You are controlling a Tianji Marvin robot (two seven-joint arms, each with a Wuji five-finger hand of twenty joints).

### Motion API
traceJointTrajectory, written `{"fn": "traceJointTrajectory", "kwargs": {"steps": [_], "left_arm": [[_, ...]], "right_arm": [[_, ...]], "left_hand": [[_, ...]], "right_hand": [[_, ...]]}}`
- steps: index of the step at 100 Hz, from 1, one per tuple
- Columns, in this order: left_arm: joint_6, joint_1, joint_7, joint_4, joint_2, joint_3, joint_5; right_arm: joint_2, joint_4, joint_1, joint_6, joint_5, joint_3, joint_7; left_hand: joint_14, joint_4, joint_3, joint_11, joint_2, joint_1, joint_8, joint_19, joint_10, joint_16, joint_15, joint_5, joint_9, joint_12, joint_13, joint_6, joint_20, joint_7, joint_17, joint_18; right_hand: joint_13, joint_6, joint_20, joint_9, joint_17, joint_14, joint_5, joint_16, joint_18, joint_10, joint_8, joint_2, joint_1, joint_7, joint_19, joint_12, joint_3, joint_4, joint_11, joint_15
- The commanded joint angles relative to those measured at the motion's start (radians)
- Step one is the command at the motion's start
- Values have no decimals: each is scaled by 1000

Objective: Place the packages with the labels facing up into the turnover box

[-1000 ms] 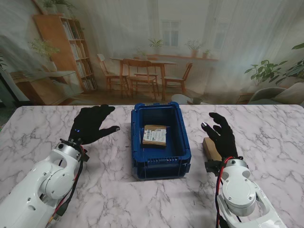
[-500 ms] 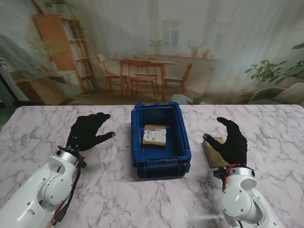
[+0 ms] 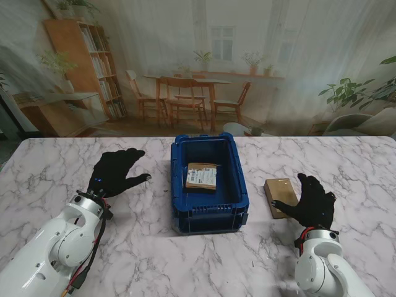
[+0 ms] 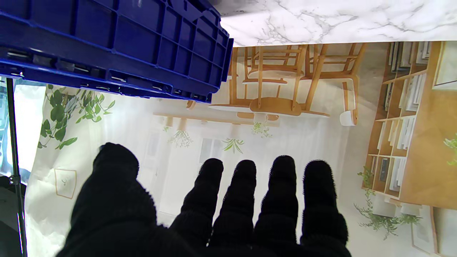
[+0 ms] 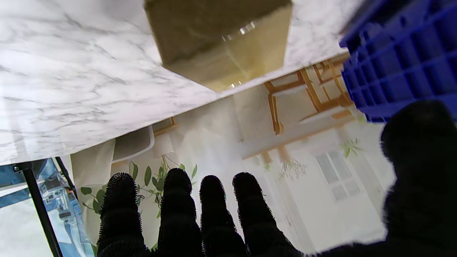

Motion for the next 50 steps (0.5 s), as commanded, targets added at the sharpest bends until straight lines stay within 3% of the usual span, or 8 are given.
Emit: {"fn": "traceJointTrajectory", "kwargs": {"steps": [1, 18, 32, 35, 46, 48, 50], "left_arm": [[-5, -1, -16, 2, 2, 4, 4], [0, -2, -23, 5, 3, 6, 6], [2, -3, -32, 4, 4, 10, 10], [2, -3, -33, 4, 5, 11, 10], [4, -5, -36, 4, 4, 14, 7], [4, -5, -37, 4, 4, 15, 7], [4, -5, -37, 4, 4, 15, 7]], "right_arm": [[7, 20, 6, 23, 3, -15, 19], [2, 82, 55, 78, 1, -60, -2], [-2, 117, 87, 122, 14, -89, -4], [-3, 122, 93, 134, 16, -95, -2], [-5, 142, 114, 158, 28, -113, 6], [-5, 145, 118, 163, 29, -116, 8], [-6, 149, 122, 167, 31, -119, 9]], "left_hand": [[-2, 22, 2, 9, 43, 19, 8, -13, -9, 6, -2, 2, 12, 8, 11, -8, 16, -7, -15, 27], [0, 23, 4, 9, 43, 24, 9, -14, -8, 6, -2, 7, 12, 8, 11, -4, 17, -5, -15, 26], [-1, 22, 3, 9, 43, 22, 9, -15, -8, 6, -2, 9, 12, 8, 10, -6, 18, -4, -15, 26], [-1, 22, 3, 9, 42, 23, 9, -15, -8, 6, -2, 9, 12, 8, 10, -5, 18, -4, -15, 27], [-2, 22, 3, 8, 43, 22, 9, -15, -8, 6, -2, 9, 11, 8, 10, -6, 19, -4, -15, 26], [-2, 22, 3, 8, 43, 22, 9, -15, -9, 6, -2, 10, 11, 8, 9, -6, 19, -4, -15, 26], [-1, 22, 3, 8, 43, 23, 9, -16, -8, 6, -3, 9, 11, 8, 8, -5, 19, -4, -16, 26]], "right_hand": [[16, -33, -11, -36, 6, 27, -41, -10, -23, 14, 21, -39, -32, -24, -8, 15, 8, -7, 19, -18], [24, 82, -42, -37, 14, 14, 0, -17, -31, 43, 28, -38, -56, -99, 20, 54, 19, -12, 58, -12], [40, 113, -64, -37, 23, 5, 50, -19, -38, 68, 32, -39, -80, -149, 44, 63, 30, -16, 87, 2], [43, 114, -121, -38, 22, 8, 78, -20, -23, 72, 87, -42, -82, -217, 99, 60, 42, -19, 100, 11], [60, 112, -139, -39, 56, 35, 93, -11, 13, 76, 122, -43, -72, -218, 142, 71, 40, -17, 122, 33], [62, 113, -209, -40, 51, 42, 94, -13, 18, 78, 175, -41, -66, -234, 196, 75, 31, -14, 127, 41], [63, 114, -226, -40, 53, 49, 94, -13, 21, 80, 189, -41, -63, -239, 213, 76, 29, -13, 128, 45]]}}
